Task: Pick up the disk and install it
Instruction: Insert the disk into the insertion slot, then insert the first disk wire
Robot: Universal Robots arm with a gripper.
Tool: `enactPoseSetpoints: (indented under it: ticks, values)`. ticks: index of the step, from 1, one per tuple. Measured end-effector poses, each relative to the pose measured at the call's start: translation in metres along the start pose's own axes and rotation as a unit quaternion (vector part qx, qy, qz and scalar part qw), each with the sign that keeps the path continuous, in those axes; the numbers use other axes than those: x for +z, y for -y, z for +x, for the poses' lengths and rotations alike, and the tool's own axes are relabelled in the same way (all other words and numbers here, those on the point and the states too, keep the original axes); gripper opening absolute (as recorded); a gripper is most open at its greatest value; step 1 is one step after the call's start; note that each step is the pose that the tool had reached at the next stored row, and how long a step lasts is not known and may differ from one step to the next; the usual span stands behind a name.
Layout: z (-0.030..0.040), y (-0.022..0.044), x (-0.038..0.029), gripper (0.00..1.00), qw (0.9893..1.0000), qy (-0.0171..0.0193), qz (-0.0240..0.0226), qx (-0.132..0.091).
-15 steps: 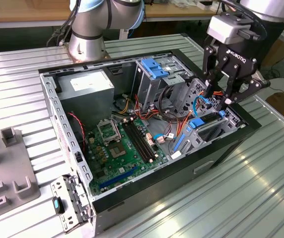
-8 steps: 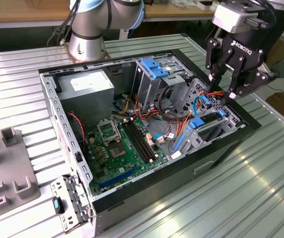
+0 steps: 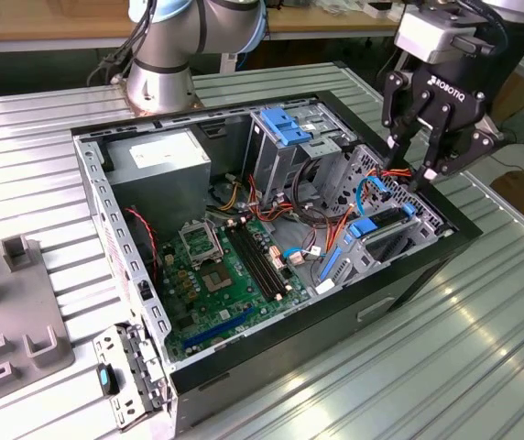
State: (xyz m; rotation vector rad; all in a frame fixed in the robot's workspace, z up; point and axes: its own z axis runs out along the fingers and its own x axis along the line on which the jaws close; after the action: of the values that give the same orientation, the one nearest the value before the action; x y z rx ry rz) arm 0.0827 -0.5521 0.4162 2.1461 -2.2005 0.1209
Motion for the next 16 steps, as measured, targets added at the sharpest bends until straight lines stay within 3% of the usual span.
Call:
enactPoseSetpoints:
  ticks: [4, 5, 16]
  values:
    - [-0.0024, 0.0021, 0.0140, 0.47, 1.0000, -0.0002, 0.0000, 0.000]
    - [-0.0026, 0.0021, 0.0150, 0.47, 1.0000, 0.0001, 0.0000, 0.000]
    - [-0.0026, 0.0021, 0.0150, 0.47, 1.0000, 0.0016, -0.0001, 0.000]
